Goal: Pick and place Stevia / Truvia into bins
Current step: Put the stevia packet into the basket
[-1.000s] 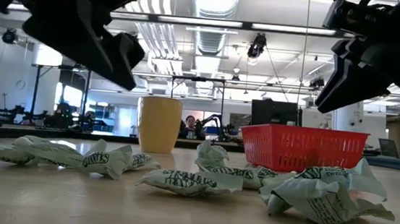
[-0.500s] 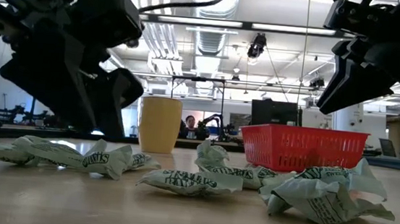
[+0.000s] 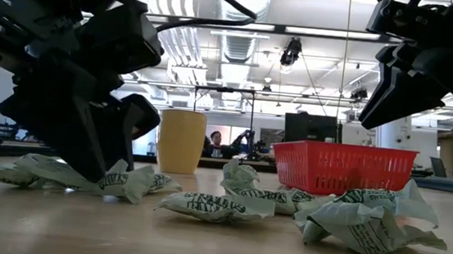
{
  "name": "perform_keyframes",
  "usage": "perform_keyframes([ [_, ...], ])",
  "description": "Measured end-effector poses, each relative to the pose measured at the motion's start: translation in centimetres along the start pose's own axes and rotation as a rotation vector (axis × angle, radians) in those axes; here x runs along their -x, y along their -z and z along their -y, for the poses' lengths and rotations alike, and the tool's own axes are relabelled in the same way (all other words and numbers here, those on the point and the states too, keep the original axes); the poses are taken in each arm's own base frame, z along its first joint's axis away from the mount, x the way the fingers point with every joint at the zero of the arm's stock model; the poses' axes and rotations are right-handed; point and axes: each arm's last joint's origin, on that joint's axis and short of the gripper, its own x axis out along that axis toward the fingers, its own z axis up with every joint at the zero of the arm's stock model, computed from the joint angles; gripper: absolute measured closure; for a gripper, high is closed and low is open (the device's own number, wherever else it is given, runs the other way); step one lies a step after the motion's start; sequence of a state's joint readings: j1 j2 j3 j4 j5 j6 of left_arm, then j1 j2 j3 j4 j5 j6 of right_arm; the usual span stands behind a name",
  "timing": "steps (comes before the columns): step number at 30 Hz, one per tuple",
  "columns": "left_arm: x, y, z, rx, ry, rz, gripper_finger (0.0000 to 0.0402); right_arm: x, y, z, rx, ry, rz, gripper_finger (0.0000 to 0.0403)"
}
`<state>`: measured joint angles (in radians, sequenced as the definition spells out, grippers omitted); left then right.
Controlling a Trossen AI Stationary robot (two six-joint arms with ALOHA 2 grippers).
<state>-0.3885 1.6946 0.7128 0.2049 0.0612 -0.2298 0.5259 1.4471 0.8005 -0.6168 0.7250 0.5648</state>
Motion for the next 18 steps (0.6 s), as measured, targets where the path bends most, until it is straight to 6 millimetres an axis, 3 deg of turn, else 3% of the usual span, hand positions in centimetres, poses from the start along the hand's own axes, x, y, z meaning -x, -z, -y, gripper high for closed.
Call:
perform_keyframes([
  [10, 0.06, -0.01, 0.03, -0.010, 0.008, -0.002, 0.0393, 0.00, -0.01, -0.01, -0.001, -0.001, 0.001, 0.0308],
  [18, 0.09, -0.15, 0.06, -0.039, 0.010, 0.011, 0.0400, 0.00, -0.01, -0.01, -0.001, 0.000, 0.001, 0.0311],
])
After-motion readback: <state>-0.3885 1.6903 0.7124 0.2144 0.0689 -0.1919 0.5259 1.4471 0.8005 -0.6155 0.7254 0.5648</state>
